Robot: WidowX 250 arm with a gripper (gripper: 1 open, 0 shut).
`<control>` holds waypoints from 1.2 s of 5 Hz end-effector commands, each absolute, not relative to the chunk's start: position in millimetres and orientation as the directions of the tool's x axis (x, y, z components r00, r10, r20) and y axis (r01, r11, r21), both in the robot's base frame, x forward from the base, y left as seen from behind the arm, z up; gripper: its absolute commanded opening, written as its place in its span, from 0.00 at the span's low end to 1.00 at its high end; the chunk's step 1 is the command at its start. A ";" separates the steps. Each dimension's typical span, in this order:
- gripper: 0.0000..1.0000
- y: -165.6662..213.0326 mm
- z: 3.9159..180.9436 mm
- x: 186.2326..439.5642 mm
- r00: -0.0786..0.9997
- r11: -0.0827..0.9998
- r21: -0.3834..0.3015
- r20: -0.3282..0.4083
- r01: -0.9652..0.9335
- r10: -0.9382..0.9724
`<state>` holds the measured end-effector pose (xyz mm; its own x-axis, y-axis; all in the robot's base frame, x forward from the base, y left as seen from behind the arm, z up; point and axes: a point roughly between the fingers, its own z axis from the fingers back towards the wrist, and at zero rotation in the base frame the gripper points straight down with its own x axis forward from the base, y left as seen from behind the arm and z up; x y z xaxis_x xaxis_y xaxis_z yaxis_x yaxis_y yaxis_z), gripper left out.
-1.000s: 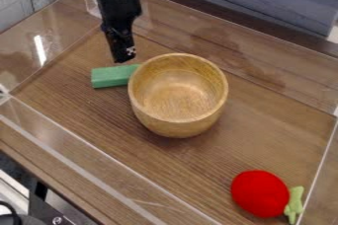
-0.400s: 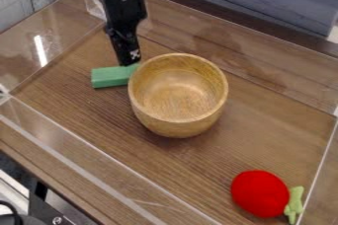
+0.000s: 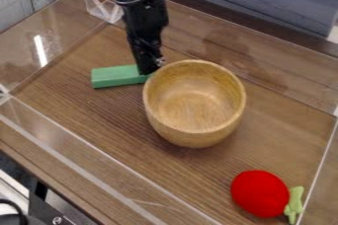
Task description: Put the green block in the brown bowl
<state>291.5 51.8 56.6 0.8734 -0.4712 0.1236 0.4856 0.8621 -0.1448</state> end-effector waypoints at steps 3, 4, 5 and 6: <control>0.00 63.1 84.8 314.2 0.824 0.827 -0.087 0.196 0.555 -0.532; 0.00 71.1 76.1 319.3 0.831 0.834 -0.092 0.191 0.545 -0.522; 0.00 66.7 72.8 315.1 0.846 0.848 -0.096 0.186 0.521 -0.499; 0.00 63.0 70.7 312.0 0.861 0.863 -0.098 0.183 0.497 -0.475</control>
